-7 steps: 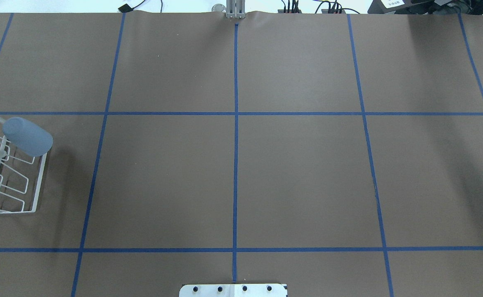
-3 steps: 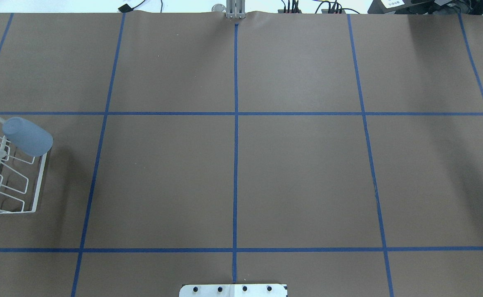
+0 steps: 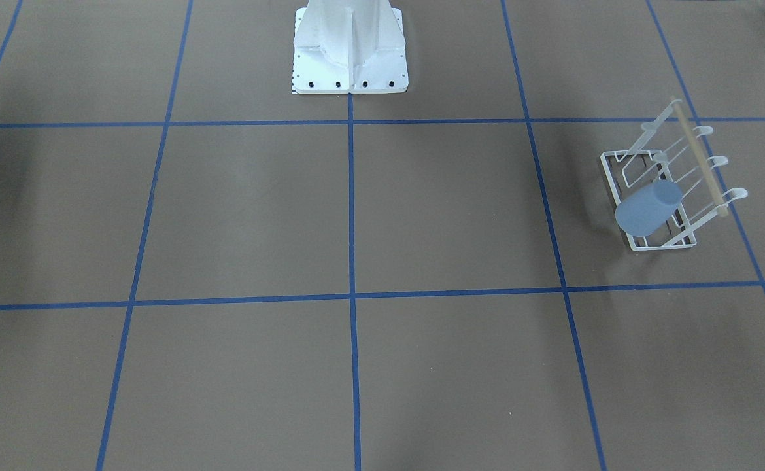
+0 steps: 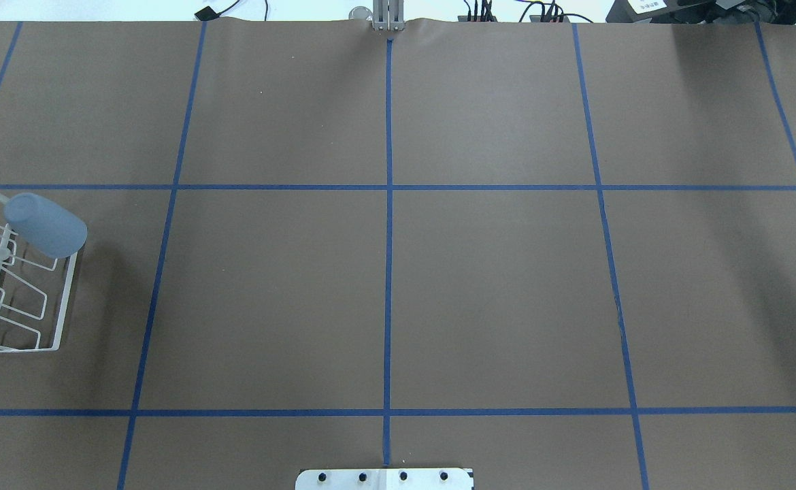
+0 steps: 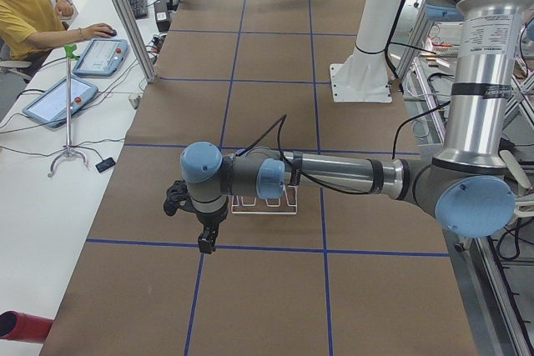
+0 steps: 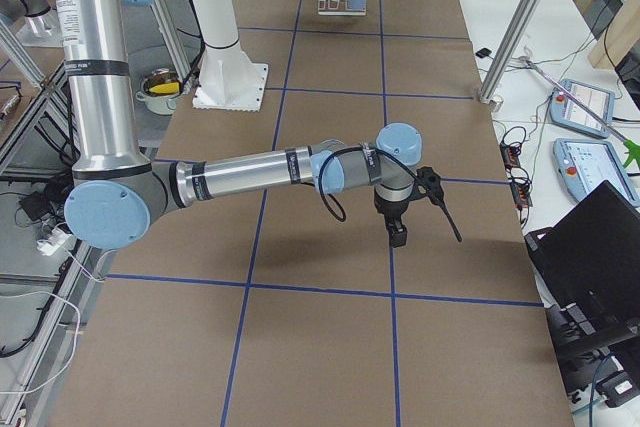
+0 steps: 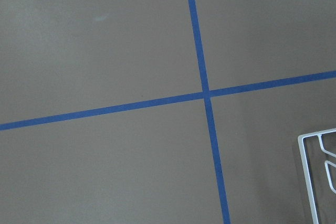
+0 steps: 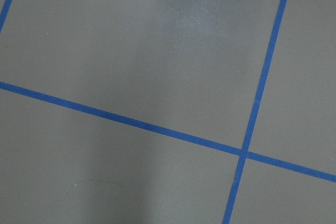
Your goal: Hang cup on cup holder
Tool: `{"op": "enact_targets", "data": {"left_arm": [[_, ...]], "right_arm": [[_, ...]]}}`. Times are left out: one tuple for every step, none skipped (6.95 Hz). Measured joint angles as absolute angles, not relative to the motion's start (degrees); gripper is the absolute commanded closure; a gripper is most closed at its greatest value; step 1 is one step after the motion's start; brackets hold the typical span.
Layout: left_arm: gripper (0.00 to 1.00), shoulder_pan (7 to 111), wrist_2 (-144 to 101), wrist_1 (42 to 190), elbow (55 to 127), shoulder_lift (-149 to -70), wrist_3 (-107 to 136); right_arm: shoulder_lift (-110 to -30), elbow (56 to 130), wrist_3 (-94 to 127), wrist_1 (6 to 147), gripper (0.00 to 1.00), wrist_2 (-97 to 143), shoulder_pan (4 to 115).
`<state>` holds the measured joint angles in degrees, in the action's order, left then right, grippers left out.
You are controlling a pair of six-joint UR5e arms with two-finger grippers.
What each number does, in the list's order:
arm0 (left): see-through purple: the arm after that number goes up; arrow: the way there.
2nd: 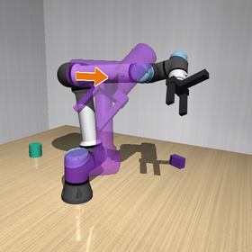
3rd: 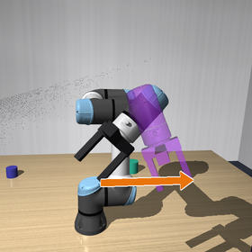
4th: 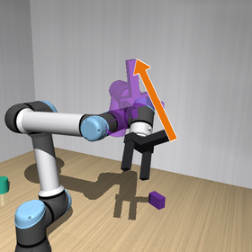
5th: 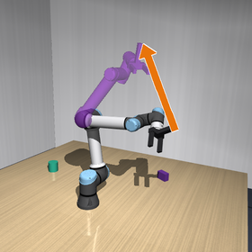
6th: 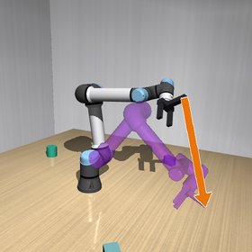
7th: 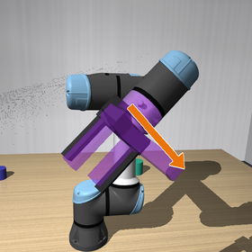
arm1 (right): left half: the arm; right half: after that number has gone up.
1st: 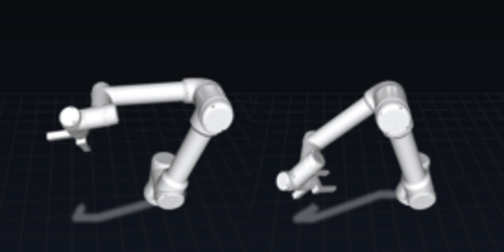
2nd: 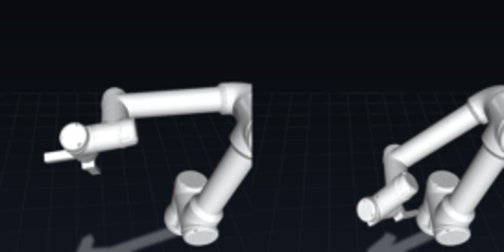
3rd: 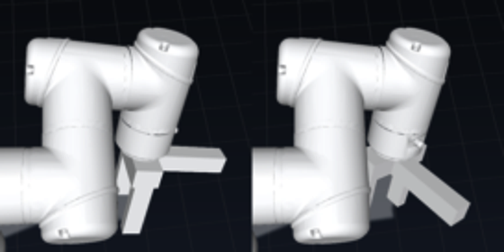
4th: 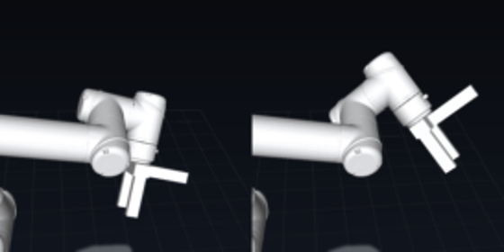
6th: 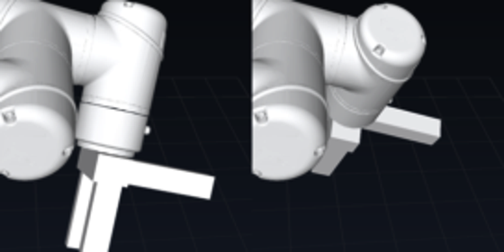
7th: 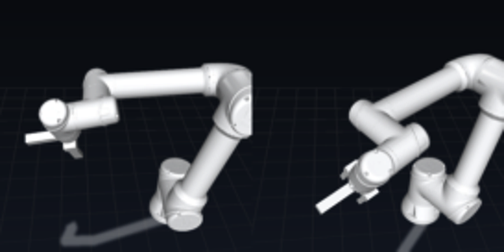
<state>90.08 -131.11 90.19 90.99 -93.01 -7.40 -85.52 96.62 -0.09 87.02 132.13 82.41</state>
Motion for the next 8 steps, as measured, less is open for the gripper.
{"op": "enact_targets", "data": {"left_arm": [[0.02, 90.09, -131.15, 92.13, 90.83, -92.79, -7.53], [0.02, 90.08, -131.19, 93.43, 90.71, -92.67, -7.6], [0.02, 90.04, -131.21, 93.95, 90.48, -92.65, -7.54], [0.02, 90.01, -131.2, 94.13, 90.48, -92.64, -7.35], [0.02, 90.01, -131.16, 94.19, 90.6, -92.64, -7.26], [0.02, 90.0, -131.14, 94.21, 90.57, -92.61, -7.22], [0.02, 90.0, -131.14, 94.22, 90.5, -92.58, -7.21], [0.02, 90.01, -131.14, 94.22, 90.47, -92.56, -7.21]], "right_arm": [[-85.81, 96.68, -0.09, 86.92, 0.0, 132.11, 82.42], [-85.96, 96.68, -0.09, 86.84, 0.0, 132.1, 82.44], [-85.99, 96.71, -0.07, 86.79, 0.0, 132.1, 82.44], [-86.0, 96.71, -0.03, 86.76, 0.0, 132.1, 82.44], [-86.02, 96.62, -0.01, 86.75, 0.0, 132.12, 82.44], [-86.03, 96.51, 0.0, 86.75, 0.0, 132.14, 82.44], [-86.04, 96.39, -0.02, 86.73, 0.0, 132.12, 82.44], [-86.04, 96.3, -0.06, 86.69, 0.0, 132.11, 82.44]]}}
